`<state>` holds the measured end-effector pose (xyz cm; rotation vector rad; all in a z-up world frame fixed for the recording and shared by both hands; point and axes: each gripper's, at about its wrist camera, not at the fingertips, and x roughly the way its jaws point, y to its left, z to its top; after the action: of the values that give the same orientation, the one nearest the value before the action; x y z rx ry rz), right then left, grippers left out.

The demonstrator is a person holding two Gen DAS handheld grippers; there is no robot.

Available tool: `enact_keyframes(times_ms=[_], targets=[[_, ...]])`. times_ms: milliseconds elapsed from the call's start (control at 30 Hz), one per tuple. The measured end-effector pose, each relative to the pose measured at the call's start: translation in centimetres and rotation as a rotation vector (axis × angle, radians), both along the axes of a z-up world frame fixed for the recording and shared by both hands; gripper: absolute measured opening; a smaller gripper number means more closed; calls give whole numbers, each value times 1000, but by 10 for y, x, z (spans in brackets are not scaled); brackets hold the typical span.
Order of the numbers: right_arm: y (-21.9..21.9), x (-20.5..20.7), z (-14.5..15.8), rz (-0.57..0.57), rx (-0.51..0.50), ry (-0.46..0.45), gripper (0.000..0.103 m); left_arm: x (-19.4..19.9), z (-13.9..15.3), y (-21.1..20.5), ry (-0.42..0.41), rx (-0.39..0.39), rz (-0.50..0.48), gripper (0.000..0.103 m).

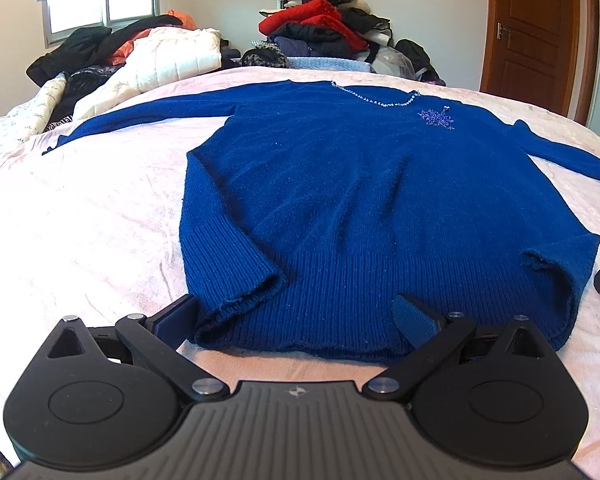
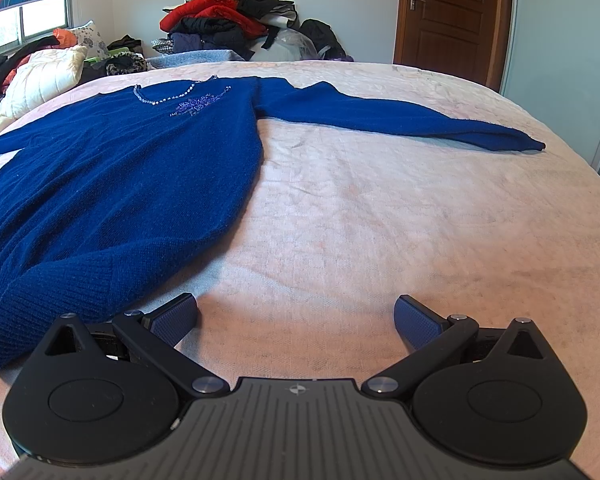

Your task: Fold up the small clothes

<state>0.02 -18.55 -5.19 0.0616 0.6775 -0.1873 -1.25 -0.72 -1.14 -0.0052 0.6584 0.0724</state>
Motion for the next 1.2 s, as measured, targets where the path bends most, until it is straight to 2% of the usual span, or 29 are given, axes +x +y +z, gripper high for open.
enact_keyframes(times_ms=[833,1000,1200], targets=[[0,-1,0,0,0,0,103,-4,-1,-1,-19,1,-1,103],[-6,-4,0,23,26,-2,103,-2,0,0,-13,1,-6,103],[-6,-1,2,44,-9,9,103,1,1,0,-5,2,-4,103]])
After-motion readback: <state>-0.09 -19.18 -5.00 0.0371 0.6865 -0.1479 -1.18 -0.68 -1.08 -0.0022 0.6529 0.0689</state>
